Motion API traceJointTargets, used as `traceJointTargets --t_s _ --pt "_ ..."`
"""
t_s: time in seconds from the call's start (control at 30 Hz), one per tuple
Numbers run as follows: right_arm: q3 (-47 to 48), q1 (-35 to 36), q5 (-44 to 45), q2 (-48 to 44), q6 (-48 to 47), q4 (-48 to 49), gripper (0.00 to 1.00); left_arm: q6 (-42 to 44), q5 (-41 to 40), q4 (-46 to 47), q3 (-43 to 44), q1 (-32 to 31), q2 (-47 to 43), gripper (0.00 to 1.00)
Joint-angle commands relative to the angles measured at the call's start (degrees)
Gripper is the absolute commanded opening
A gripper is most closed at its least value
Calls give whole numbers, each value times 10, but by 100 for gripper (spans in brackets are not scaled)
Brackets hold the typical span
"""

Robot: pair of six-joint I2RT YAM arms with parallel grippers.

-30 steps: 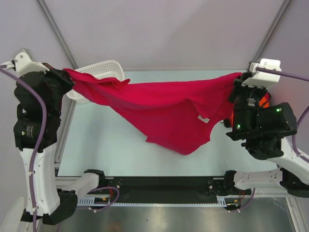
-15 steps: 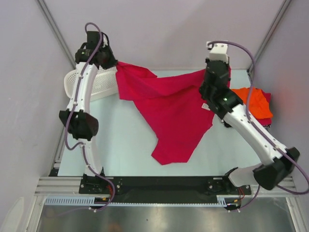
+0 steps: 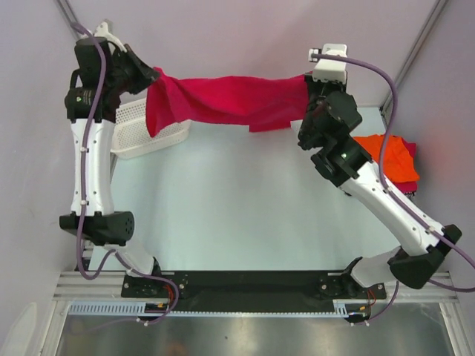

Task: Fold and stack the t-shirts
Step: Flatten out the tshirt

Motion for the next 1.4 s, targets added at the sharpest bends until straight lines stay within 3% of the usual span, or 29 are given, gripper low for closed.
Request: traceJointTargets --t_s 0.0,0.13,0.2,0.23,0.33,0.37,0.47,0.57,0.63,0.67,0.7,0.73,0.77,0.8,0.9,0.97,1.1,1.13,1.37 --pt "-67 28 55 -54 9 -13 0 0 53 -14 -163 -2 -19 3" --pt "-180 78 113 -141 97 -92 0 18 16 -19 -357 0 -100 2" --pt "-198 100 141 -168 148 -184 0 22 0 -23 -410 7 -128 2" --pt "-203 124 152 -191 182 -234 0 21 -23 -35 -453 10 -139 1" --pt "-202 158 170 -213 404 -504 0 17 -64 -54 -524 35 -176 1" --pt "-187 172 154 -216 549 -659 0 17 -70 -56 -538 42 -191 0" --pt "-185 173 75 -218 711 -833 0 14 -84 -71 -577 61 -201 0" --pt "-223 174 0 -224 774 -899 0 5 -87 -84 -612 80 -207 0" --pt "-258 195 -27 -233 880 -923 0 3 -80 -86 -636 94 -206 0" --pt "-266 204 -36 -236 897 -921 0 4 -67 -87 -643 98 -204 5" --pt "-286 209 -75 -241 889 -906 2 6 -60 -88 -646 109 -199 19" --pt "-295 210 -94 -241 887 -883 13 7 -51 -92 -649 113 -195 27" --pt "-299 210 -105 -238 898 -886 31 4 -49 -96 -648 117 -194 55" --pt "-305 211 -122 -236 923 -888 56 2 -50 -100 -647 120 -195 99" --pt "-298 234 -130 -244 918 -861 90 -3 -69 -97 -630 121 -218 100" --pt "-282 236 -114 -246 882 -823 100 -6 -72 -90 -613 121 -235 99" --pt "-256 190 -98 -229 784 -749 100 -13 -64 -48 -597 121 -239 100" --pt "-266 150 -107 -220 718 -695 100 -15 -49 -36 -601 121 -235 100" --pt "-322 -73 -283 -128 571 -490 100 4 -13 17 -581 114 -118 100"
